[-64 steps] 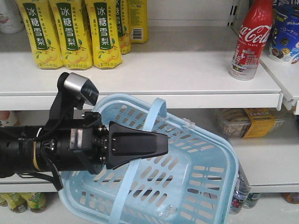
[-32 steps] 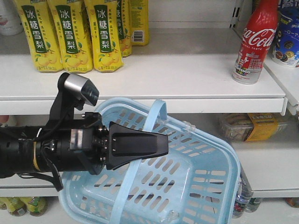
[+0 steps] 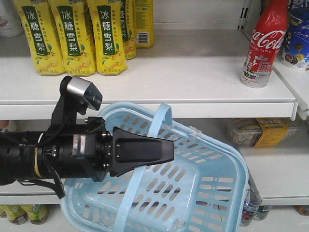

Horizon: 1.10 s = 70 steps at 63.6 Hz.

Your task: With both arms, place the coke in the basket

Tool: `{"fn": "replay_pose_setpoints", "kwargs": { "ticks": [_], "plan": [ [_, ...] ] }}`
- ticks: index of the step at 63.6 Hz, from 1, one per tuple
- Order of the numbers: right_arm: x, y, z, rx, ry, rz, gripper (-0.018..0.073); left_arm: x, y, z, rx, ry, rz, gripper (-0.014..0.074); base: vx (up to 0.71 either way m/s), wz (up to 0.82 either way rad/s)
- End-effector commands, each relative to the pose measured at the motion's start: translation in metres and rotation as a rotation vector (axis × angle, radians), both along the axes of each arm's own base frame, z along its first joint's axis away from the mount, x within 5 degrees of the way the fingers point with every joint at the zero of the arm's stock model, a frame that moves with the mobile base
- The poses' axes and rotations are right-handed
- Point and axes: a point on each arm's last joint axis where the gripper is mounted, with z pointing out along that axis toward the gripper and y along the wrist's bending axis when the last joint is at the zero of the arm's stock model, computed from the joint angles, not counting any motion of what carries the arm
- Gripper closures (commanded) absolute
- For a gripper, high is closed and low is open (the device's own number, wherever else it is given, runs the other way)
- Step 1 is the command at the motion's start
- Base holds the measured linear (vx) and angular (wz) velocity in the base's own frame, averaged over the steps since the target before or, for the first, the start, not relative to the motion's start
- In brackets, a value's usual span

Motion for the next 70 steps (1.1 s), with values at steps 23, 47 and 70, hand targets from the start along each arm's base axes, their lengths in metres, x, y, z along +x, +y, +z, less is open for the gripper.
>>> {"fn": "replay_pose_setpoints", "kwargs": {
  "ticks": [23,47,70],
  "plan": [
    [0.000,0.001,0.004,-0.012,-0.074,0.017,0.0564,-0.014,0.003,0.029,-0.177,-0.053,-0.102,0.0603,0.00,0.00],
    [-0.001,0.005,0.018,0.473,-0.200,0.044,0.0564,-0.014,0.003,0.029,-0.177,-0.053,-0.102,0.0603,0.00,0.00],
    [-0.007,-0.001,0.049,0.959,-0.396,0.074,0.0564,-0.014,0.003,0.029,-0.177,-0.053,-0.102,0.0603,0.00,0.00]
  ]
}}
